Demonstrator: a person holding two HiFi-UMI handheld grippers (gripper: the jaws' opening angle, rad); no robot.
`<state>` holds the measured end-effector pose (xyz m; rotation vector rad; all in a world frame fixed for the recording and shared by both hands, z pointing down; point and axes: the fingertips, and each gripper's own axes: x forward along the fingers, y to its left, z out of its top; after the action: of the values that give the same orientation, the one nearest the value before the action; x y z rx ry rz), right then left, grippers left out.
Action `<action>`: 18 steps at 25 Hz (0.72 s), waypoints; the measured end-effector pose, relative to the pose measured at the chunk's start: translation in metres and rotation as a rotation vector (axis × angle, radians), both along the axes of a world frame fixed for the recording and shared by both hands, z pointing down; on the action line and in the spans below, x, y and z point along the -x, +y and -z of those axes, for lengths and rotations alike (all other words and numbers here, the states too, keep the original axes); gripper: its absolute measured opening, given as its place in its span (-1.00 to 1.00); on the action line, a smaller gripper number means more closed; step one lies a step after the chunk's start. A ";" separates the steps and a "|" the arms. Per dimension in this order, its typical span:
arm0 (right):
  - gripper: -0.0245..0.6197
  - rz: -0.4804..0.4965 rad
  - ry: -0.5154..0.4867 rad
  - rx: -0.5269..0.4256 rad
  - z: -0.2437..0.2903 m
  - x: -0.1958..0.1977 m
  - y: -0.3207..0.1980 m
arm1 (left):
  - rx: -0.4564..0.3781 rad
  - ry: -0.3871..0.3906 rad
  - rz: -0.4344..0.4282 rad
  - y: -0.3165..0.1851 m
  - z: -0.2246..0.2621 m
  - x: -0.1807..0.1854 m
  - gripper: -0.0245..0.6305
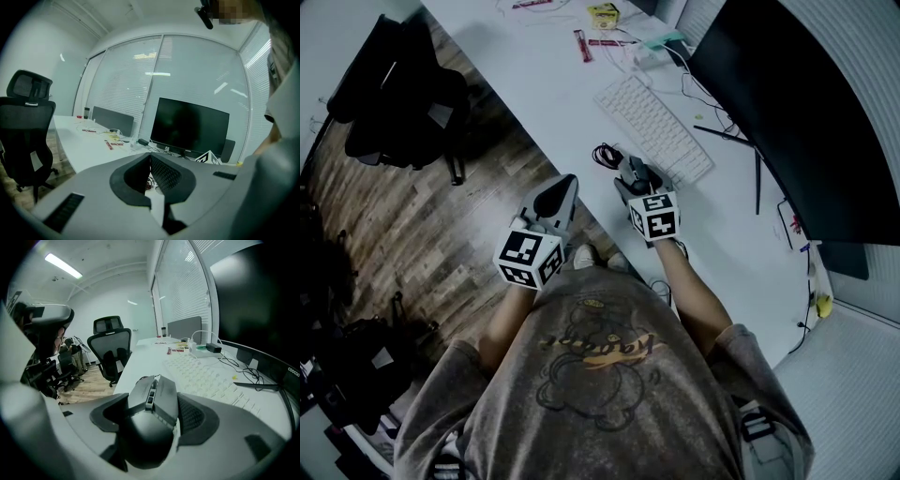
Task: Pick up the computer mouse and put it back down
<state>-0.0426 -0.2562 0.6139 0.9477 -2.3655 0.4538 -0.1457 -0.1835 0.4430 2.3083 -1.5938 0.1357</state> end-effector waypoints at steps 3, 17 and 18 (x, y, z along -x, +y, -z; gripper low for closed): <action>0.06 -0.008 0.022 0.019 -0.014 -0.002 0.001 | 0.006 -0.001 0.000 0.000 -0.002 0.000 -0.87; 0.06 -0.030 0.123 0.109 -0.061 -0.007 -0.005 | 0.020 -0.002 0.006 -0.004 -0.006 0.007 -0.87; 0.06 -0.031 0.132 0.115 -0.063 -0.007 -0.005 | 0.020 -0.002 0.008 -0.005 -0.006 0.008 -0.87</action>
<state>-0.0353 -0.2610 0.6770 0.9337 -2.1852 0.5174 -0.1535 -0.1888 0.4489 2.2871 -1.5943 0.1514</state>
